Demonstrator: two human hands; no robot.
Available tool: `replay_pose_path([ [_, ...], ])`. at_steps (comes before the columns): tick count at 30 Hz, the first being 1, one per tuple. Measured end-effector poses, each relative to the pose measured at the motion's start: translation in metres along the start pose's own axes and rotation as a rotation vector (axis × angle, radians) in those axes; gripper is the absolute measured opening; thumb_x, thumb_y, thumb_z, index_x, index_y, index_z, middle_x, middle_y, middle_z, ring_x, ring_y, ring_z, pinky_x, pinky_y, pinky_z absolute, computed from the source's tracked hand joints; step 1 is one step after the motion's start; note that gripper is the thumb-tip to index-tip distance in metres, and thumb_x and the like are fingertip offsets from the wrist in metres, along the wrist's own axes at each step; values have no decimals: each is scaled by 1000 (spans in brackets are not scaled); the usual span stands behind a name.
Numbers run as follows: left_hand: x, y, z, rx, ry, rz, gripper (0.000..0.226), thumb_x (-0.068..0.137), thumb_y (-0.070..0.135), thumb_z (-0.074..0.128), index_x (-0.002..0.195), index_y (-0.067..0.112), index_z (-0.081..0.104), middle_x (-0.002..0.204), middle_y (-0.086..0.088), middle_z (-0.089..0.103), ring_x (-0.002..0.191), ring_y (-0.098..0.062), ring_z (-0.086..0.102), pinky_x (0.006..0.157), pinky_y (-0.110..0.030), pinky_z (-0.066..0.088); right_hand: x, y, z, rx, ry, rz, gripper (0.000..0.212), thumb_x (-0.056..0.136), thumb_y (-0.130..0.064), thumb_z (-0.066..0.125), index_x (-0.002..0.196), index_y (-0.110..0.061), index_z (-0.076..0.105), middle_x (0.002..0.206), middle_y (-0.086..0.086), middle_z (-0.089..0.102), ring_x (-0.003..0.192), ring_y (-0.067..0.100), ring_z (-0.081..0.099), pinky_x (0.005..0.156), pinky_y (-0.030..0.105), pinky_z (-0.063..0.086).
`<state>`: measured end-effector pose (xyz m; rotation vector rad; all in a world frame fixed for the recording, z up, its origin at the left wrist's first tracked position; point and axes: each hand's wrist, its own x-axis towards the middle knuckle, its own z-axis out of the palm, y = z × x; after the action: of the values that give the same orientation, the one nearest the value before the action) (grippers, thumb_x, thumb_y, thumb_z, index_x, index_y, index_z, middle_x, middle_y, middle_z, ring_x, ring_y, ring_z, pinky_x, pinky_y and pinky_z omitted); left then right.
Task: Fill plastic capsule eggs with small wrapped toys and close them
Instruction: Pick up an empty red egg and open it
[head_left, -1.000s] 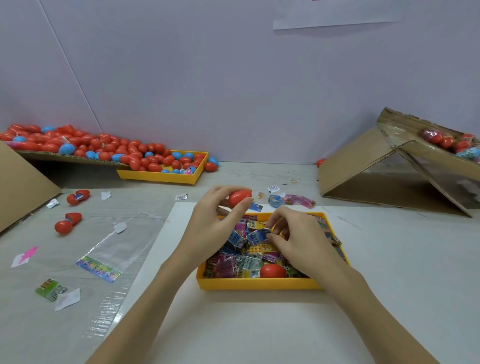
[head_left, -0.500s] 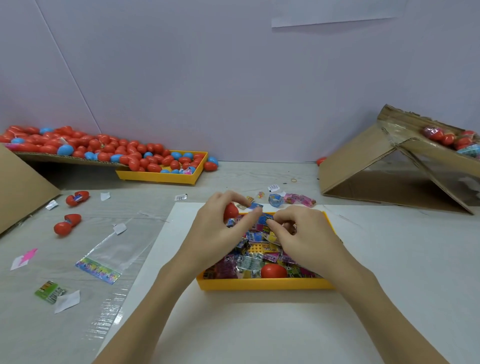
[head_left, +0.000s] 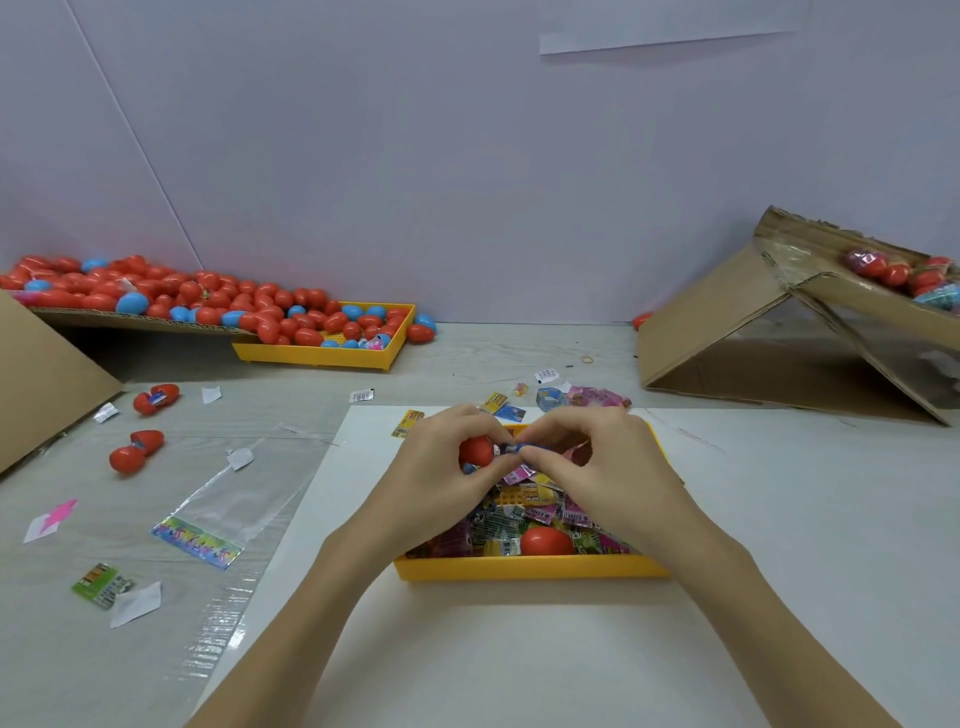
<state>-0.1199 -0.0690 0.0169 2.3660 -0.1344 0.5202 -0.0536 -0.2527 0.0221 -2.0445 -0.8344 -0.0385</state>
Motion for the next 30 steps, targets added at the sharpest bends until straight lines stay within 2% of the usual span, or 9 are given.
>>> replay_pose_path([
  [3,-1,0,-4,-25,-57,-71,23,93,37,75,114,30,71,104,15,66,96,-3,62,83,-24,52,2,4,0,63,45,41,4,91,-23,79,89,-26,79,77,-12,74,77,1,69,69,13,51],
  [5,-1,1,-9,-246,-158,-218,44,94,43,69,137,39,60,110,20,63,98,2,63,86,-19,53,4,6,-4,144,133,84,5,91,-22,78,87,-25,77,75,-11,74,74,1,69,67,13,51],
  [8,0,5,-12,-586,-183,-275,51,101,28,61,149,36,47,98,4,71,89,-9,67,83,-24,55,4,8,-10,328,242,150,6,93,-29,76,89,-25,76,76,-7,75,71,9,71,64,15,55],
  [11,0,10,-9,-585,-101,-220,53,86,22,79,133,25,54,108,-1,76,103,-17,74,89,-23,57,4,6,-10,435,268,174,9,93,-33,74,90,-25,76,78,-5,76,70,10,71,61,16,55],
  [14,0,9,-5,-553,-37,-184,44,78,18,86,116,16,64,112,0,76,105,-17,75,89,-24,59,3,4,-7,436,259,166,10,93,-35,74,92,-25,76,79,-8,76,74,8,72,62,18,56],
  [17,0,12,-4,-598,8,-174,38,82,19,84,117,23,71,113,7,75,101,-16,75,85,-22,59,3,4,-6,423,265,151,11,93,-34,74,94,-23,77,81,-9,76,77,8,72,67,18,57],
  [21,0,17,-2,-655,44,-201,27,90,34,72,116,29,73,114,11,75,105,-13,74,86,-22,58,3,3,-6,401,282,158,12,93,-35,73,97,-24,76,83,-10,76,80,8,72,69,21,60],
  [25,-1,19,0,-637,22,-200,33,92,24,74,123,33,69,114,15,75,104,-8,73,82,-18,58,3,2,-5,377,300,153,10,93,-35,72,97,-26,76,84,-13,75,82,7,72,71,21,60],
  [30,0,18,1,-658,-10,-215,40,95,18,71,133,30,63,114,9,77,104,-14,75,89,-24,59,3,-1,-5,359,283,149,13,94,-34,72,99,-22,76,89,-9,76,86,7,72,76,25,62],
])
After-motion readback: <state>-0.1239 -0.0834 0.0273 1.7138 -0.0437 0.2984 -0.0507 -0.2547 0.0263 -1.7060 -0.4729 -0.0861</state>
